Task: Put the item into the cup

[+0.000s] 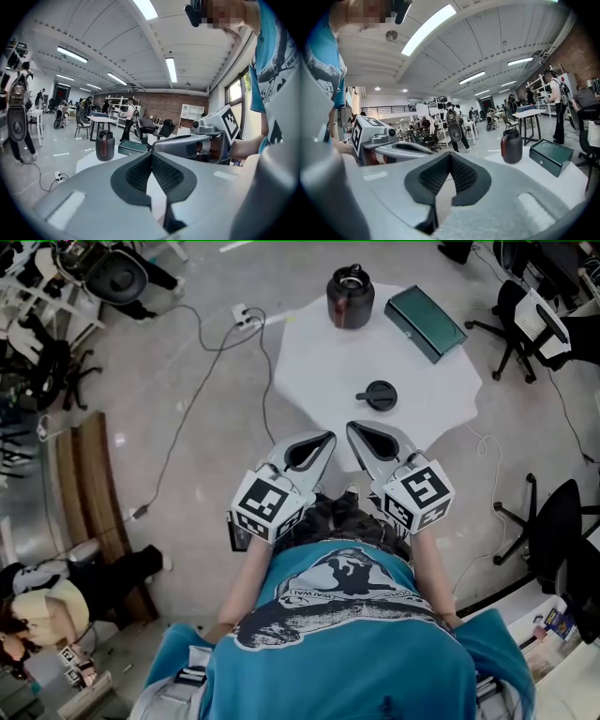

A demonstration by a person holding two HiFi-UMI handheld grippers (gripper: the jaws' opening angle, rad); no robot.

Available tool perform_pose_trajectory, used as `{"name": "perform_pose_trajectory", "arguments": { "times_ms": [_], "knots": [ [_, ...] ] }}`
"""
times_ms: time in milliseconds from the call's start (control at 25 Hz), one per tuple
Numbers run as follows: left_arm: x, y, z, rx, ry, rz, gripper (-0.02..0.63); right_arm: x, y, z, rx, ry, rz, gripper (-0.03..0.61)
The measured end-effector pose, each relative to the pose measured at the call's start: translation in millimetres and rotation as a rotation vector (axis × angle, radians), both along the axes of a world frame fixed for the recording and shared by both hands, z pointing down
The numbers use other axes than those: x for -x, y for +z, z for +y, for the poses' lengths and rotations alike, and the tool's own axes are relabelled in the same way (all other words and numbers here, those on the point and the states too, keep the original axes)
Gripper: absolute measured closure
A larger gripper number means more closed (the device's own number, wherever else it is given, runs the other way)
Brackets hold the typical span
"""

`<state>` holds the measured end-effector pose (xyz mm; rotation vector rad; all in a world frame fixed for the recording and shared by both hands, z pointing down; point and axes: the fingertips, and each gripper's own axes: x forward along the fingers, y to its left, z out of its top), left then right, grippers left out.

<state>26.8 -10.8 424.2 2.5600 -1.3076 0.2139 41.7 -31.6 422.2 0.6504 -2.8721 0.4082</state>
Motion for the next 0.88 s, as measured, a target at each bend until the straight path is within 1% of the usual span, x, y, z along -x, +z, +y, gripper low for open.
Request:
{"name": "perform_pose_trajectory", "arguments": {
  "times_ms": [440,880],
  "knots": [
    [-7.4,2.5,3.5,0.002,0.039,0.016,0.601,-5.0,5.4,2.5,0.005,0.025,0.041,0.578],
    [1.3,2.7,4.8,0.002,0.03,0.016,0.601,2.1,7.1,5.2,0.003,0.011,0.064,0.578]
  ]
}}
